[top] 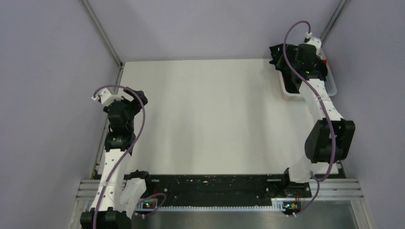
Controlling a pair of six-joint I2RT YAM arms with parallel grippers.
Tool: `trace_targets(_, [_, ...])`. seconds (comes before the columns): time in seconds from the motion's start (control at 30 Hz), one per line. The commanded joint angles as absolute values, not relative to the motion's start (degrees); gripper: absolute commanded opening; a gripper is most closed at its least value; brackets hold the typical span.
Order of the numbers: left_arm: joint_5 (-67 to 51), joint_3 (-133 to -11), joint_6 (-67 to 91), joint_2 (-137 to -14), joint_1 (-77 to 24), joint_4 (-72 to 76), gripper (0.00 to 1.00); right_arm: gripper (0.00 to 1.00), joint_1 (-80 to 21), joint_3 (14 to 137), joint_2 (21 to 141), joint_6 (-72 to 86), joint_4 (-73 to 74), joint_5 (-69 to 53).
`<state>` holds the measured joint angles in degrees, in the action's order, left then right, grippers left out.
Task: Fold and stack the t-shirts
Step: Grab crumpled tshirt from bin with the right arm
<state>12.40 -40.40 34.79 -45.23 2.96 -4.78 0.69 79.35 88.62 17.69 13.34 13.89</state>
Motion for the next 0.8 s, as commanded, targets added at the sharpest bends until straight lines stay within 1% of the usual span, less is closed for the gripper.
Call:
trace_targets(0.0, [8.81, -38.77, 36.33, -45.72, 3.13, -0.55, 0.99, 0.99, 2.94, 89.02, 99.71, 14.96, 17.91, 12.19])
trace_targets(0.13, [8.62, -39.85, 35.97, -47.7, 3.12, -2.67, 0.99, 0.92, 3.78, 99.16, 110.57, 14.31, 21.46, 15.61])
trace_targets(0.23, [9.18, -40.42, 36.12, -48.55, 3.16, -4.11, 0.99, 0.87, 4.44, 104.43, 116.55, 14.76, 21.69, 18.48])
trace_targets(0.3, [9.3, -40.56, 36.02, -48.76, 3.15, -4.51, 0.99, 0.79, 4.72, 106.2, 118.76, 14.61, 20.3, 18.42])
trace_targets(0.33, [9.55, -40.57, 35.88, -48.79, 3.16, -4.56, 0.99, 0.73, 4.74, 106.39, 119.37, 14.53, 18.93, 18.56])
trace_targets(0.37, [10.07, -40.61, 35.75, -48.78, 3.16, -4.68, 0.99, 0.62, 4.75, 106.21, 119.73, 14.33, 17.66, 18.74])
trace_targets(0.43, [12.07, -41.08, 35.4, -48.73, 3.16, -5.62, 0.99, 0.28, 4.75, 106.15, 119.51, 14.3, 15.83, 19.97])
trace_targets(0.5, [13.78, -41.96, 34.91, -48.61, 3.16, -6.85, 0.99, 0.0, 4.75, 106.65, 118.23, 13.85, 15.48, 20.41])
trace_targets(0.67, [13.96, -41.35, 34.75, -48.18, 3.15, -5.03, 0.99, 0.0, 4.75, 108.93, 112.05, 11.85, 15.63, 20.04])
trace_targets(0.77, [16.73, -41.38, 34.59, -48.4, 3.16, -4.83, 0.99, 0.0, 4.6, 109.63, 106.55, 10.23, 15.12, 12.65])
